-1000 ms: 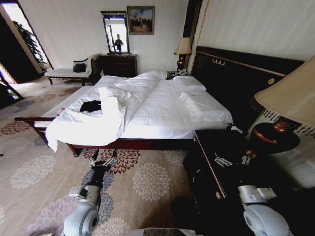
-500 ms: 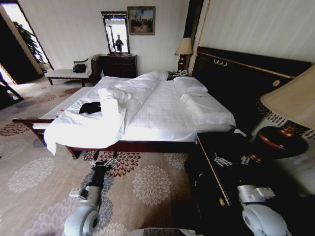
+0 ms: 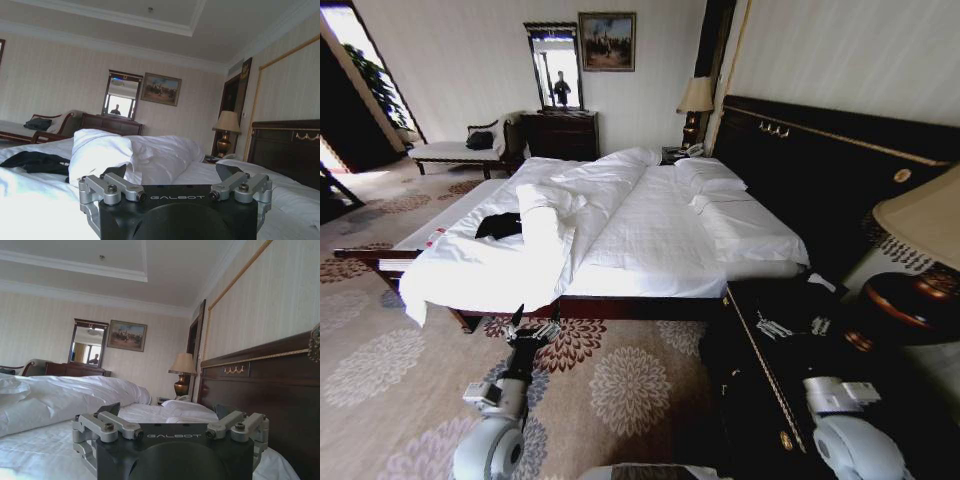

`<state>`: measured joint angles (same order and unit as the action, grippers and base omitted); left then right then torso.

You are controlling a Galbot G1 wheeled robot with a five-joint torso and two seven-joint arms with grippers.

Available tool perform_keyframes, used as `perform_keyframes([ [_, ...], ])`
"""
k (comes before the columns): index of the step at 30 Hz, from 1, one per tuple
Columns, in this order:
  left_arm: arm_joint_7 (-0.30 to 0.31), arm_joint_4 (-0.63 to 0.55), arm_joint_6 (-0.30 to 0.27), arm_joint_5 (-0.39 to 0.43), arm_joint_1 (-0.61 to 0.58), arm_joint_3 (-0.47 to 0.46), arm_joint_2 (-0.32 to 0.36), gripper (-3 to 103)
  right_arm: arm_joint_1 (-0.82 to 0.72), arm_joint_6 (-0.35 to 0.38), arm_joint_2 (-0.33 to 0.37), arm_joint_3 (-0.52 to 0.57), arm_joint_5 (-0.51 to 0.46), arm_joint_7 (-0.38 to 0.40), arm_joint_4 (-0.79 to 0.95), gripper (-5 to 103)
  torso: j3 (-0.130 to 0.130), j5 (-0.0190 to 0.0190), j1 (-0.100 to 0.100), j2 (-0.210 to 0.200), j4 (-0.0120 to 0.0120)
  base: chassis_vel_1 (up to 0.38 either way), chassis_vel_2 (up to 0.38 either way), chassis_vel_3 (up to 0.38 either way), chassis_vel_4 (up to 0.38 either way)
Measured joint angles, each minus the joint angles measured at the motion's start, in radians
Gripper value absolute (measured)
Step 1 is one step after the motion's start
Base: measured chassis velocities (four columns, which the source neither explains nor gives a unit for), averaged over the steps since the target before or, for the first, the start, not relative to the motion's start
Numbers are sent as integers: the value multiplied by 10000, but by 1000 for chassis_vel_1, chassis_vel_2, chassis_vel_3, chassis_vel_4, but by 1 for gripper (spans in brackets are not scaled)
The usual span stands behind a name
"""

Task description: Fold the clothes on the bed.

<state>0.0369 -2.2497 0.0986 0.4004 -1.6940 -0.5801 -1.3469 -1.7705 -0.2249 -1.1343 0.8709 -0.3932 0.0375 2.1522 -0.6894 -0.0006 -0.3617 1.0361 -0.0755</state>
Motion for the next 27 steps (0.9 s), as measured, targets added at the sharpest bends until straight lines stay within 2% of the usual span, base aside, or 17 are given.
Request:
perform_keyframes([
  [27,-7,8,79,-134,-46,47,-118,100,84,-12,77,-53,-7,3,-104,100,0,0,1,0,0,-127,122,129,-121],
])
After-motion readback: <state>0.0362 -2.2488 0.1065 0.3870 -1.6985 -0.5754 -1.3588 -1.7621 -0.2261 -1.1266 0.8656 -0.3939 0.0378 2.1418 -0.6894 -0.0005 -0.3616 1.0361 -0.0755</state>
